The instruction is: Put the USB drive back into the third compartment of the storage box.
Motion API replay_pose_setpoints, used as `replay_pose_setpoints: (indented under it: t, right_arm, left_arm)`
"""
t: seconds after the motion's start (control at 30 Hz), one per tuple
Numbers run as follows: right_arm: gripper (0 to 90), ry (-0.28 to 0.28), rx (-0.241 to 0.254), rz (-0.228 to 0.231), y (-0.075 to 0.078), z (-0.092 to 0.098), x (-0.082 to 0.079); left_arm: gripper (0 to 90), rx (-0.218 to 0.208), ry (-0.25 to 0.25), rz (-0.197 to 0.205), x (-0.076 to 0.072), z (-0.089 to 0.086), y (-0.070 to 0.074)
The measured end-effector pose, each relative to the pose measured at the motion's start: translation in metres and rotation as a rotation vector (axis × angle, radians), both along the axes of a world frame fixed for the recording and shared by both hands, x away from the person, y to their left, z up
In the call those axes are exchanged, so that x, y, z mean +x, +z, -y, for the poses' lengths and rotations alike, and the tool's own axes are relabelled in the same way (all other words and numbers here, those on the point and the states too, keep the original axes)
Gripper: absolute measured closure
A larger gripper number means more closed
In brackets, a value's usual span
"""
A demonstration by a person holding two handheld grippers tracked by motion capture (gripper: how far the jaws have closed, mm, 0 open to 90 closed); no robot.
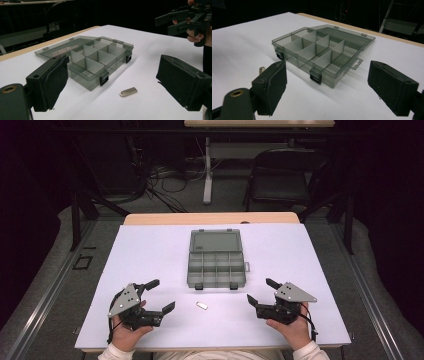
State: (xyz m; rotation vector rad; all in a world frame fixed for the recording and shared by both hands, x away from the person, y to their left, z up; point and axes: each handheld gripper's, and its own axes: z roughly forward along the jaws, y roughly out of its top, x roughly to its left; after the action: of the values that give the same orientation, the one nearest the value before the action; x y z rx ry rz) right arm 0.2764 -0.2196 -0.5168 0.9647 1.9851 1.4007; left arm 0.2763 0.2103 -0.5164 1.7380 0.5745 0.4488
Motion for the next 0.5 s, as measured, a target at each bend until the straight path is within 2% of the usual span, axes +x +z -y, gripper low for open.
replay_pose_setpoints:
  t: [0.17,0.5]
  right_arm:
    - [15.7,0.004,-0.008,-0.013,-0.002,-0.004,0.001]
    - [17.5,0.04,-0.034,-0.022,-0.002,-0.018,-0.002]
  left_arm:
    - [9.9,-0.007,-0.003,-0.008,-0.001,0.0,0.0]
    - [10.0,-0.007,-0.012,0.002,-0.004,0.001,-0.001]
